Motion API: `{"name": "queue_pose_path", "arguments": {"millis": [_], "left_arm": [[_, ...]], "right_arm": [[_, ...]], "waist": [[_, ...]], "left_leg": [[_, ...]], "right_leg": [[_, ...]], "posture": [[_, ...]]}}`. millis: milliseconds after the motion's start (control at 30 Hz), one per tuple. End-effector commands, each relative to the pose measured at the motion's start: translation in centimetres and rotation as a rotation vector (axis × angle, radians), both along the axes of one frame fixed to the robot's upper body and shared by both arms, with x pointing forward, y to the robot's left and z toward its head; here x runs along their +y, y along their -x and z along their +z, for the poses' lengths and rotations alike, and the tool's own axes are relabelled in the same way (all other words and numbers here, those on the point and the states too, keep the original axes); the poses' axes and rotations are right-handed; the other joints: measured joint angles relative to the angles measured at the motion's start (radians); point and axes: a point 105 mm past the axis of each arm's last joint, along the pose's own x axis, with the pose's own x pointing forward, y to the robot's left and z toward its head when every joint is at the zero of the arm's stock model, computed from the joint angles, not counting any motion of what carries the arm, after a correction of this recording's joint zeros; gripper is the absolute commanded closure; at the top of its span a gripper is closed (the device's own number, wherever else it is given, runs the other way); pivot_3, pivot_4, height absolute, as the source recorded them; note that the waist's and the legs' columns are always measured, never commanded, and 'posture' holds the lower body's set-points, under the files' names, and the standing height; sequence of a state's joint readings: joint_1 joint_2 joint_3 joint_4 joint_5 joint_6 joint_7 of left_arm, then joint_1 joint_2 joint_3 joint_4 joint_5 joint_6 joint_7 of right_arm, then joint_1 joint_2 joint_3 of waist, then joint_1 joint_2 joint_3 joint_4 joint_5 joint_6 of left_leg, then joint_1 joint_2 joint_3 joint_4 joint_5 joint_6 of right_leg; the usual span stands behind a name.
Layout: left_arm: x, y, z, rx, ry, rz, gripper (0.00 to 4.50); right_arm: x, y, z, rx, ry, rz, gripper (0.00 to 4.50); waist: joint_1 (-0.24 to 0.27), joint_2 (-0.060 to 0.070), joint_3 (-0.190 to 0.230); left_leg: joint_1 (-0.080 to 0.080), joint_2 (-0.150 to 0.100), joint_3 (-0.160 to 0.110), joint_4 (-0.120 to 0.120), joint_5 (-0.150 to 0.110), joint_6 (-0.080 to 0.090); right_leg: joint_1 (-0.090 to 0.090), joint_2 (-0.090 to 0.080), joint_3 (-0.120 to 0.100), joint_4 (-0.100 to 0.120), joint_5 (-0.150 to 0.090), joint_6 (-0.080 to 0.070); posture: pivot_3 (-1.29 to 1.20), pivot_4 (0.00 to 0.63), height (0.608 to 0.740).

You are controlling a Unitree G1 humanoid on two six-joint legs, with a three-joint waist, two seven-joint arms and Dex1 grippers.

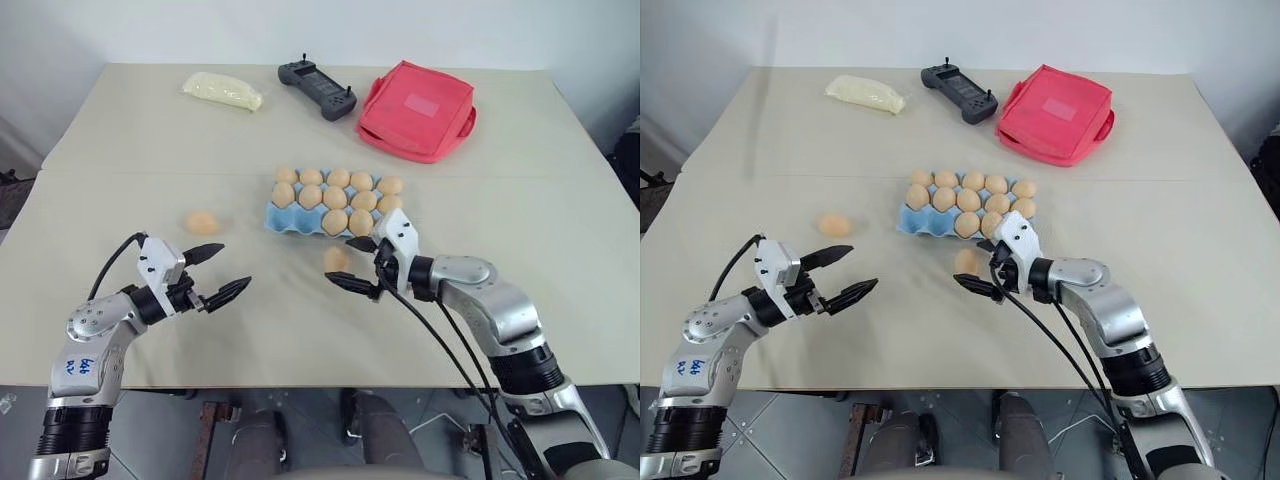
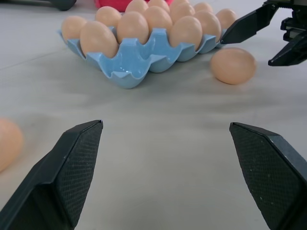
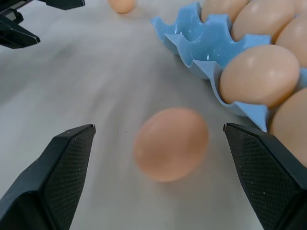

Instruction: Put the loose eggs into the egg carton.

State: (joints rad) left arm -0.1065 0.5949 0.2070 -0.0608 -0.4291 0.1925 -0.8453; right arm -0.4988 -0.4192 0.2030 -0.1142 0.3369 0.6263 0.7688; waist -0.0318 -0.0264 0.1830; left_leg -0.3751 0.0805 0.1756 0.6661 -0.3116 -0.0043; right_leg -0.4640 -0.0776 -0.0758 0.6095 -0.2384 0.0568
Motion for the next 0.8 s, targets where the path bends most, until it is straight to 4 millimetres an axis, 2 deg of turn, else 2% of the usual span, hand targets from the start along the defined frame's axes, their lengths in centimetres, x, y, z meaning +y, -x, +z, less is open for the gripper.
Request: {"name": "queue_pose_path", "arguments": {"millis": [33,200,233,300,500,667,800], "left_arm": [[0.2,0.3,1.3,-0.05,0.0,0.004,0.0],[0.2,0.3,1.4,-0.053,0.0,0.008,0.0],[0.1,0.2,1.4,-0.054,0.0,0.008,0.0],[0.1,0.2,1.5,-0.056,0.001,0.008,0.0],[0.1,0.0,1.6,-0.06,0.002,0.009,0.0],[0.0,-0.1,1.6,-0.06,0.004,0.008,0.0],[-0.2,-0.2,1.6,-0.061,0.007,0.004,0.0]], "right_arm": [[1.2,0.1,0.7,-0.035,-0.007,0.053,0.03],[2.3,-0.3,0.3,-0.044,-0.009,0.063,0.03],[2.4,-0.4,0.3,-0.046,-0.013,0.061,0.2],[2.6,-0.5,0.4,-0.05,-0.022,0.055,0.67],[2.3,-0.4,0.8,-0.068,-0.019,0.055,2.85],[2.1,0.1,0.8,-0.068,-0.009,0.066,4.43],[2.3,0.6,1.5,-0.078,-0.026,0.085,4.43]], "waist": [[0.001,0.0,0.0],[0.0,0.0,0.0],[0.0,0.0,0.0],[0.001,0.0,0.0],[0.0,0.0,0.0],[0.0,0.0,0.0],[0.0,0.0,0.0]], "left_leg": [[0.0,0.0,0.0,0.0,0.0,0.0],[0.0,0.0,0.0,0.0,0.0,0.0],[0.0,0.0,0.0,0.0,0.0,0.0],[0.0,0.0,0.0,0.0,0.0,0.0],[0.0,0.0,0.0,0.0,0.0,-0.001],[0.001,0.001,0.0,0.0,0.0,-0.001],[0.001,0.001,0.0,0.0,0.0,-0.001]], "right_leg": [[0.0,0.0,0.0,0.0,0.0,0.0],[0.0,0.0,0.0,0.001,0.0,0.0],[0.0,0.0,0.0,0.001,0.0,0.0],[0.0,0.0,0.0,0.001,0.0,0.0],[0.0,0.0,0.0,0.001,0.0,0.0],[0.0,0.0,0.0,0.001,0.0,0.0],[0.0,0.0,0.0,0.001,0.0,-0.001]], "posture": [[0.0,0.15,0.74],[0.0,0.15,0.74],[0.0,0.15,0.74],[0.0,0.15,0.74],[0.0,0.15,0.74],[0.0,0.15,0.74],[0.0,0.15,0.74]]}}
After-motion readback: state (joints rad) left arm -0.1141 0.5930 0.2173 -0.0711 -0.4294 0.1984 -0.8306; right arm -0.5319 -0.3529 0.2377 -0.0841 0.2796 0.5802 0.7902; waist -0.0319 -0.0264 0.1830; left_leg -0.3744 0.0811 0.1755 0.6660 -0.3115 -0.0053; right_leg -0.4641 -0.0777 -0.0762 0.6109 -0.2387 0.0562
